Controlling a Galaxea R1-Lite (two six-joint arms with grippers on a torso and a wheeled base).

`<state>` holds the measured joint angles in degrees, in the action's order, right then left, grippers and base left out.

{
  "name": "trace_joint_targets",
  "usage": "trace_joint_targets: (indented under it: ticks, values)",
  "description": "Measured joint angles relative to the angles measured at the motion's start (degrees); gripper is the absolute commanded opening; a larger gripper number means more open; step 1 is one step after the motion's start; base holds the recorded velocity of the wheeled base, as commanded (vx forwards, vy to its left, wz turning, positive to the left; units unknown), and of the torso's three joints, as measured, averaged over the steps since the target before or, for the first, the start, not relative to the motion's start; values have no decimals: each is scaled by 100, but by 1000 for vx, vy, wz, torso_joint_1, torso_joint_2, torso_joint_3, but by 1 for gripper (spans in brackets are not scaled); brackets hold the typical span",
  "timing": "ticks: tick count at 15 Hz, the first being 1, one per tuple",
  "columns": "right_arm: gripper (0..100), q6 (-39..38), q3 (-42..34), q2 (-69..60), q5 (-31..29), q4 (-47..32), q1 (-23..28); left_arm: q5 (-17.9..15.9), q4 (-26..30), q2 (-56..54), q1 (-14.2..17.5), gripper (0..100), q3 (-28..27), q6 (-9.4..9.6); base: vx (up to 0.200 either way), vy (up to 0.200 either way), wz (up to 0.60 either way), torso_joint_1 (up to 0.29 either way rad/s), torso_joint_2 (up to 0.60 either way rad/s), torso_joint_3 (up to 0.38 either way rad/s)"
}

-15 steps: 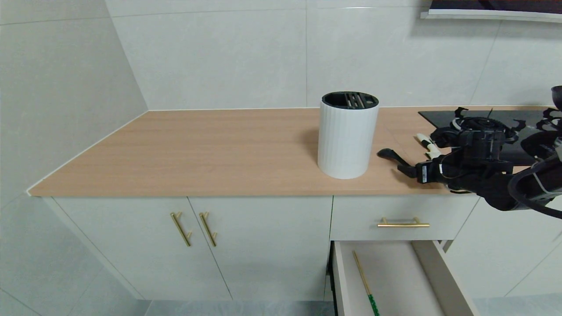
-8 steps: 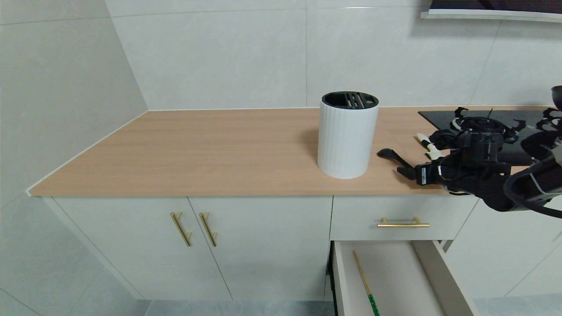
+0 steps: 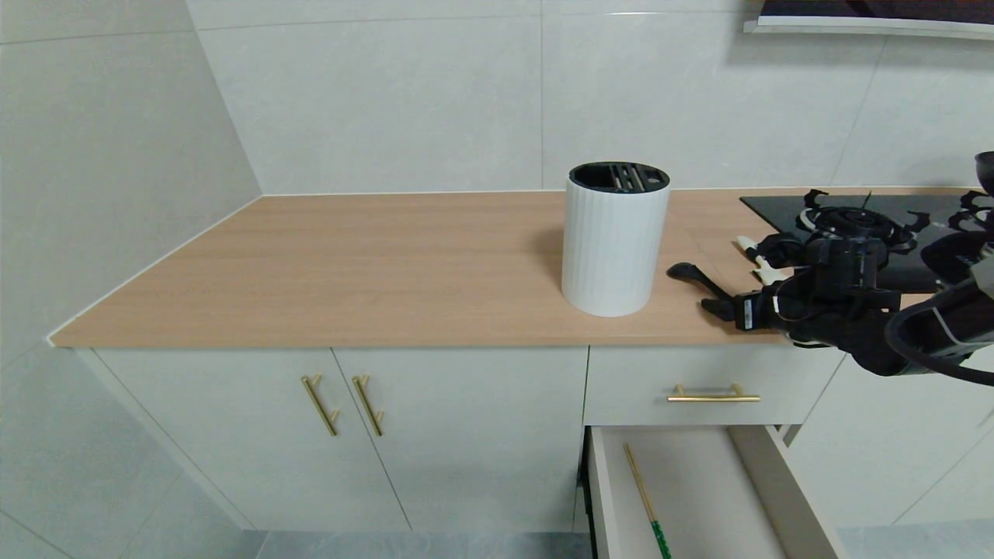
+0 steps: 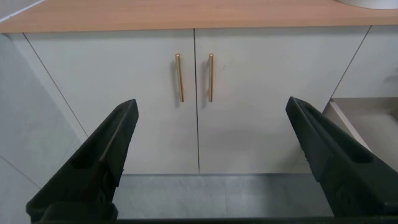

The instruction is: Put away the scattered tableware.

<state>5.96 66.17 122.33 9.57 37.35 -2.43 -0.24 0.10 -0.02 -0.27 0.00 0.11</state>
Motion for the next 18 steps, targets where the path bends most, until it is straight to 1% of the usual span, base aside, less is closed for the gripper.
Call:
trace_joint_targets:
  ticks: [12, 14, 15, 18]
  values:
    - [0, -16, 1, -30, 0, -55, 0, 0, 0, 0, 0, 100, 0, 0, 0, 0, 0, 0, 0, 0]
    - [0, -206, -5, -191, 0, -293, -7, -2, 0, 0, 0, 100, 0, 0, 0, 0, 0, 0, 0, 0]
    - [0, -334, -5, -323, 0, -536, -18, 0, 0, 0, 0, 100, 0, 0, 0, 0, 0, 0, 0, 0]
    - [0, -675, -46, -944, -10, -1568, -82, -2, 0, 0, 0, 100, 0, 0, 0, 0, 0, 0, 0, 0]
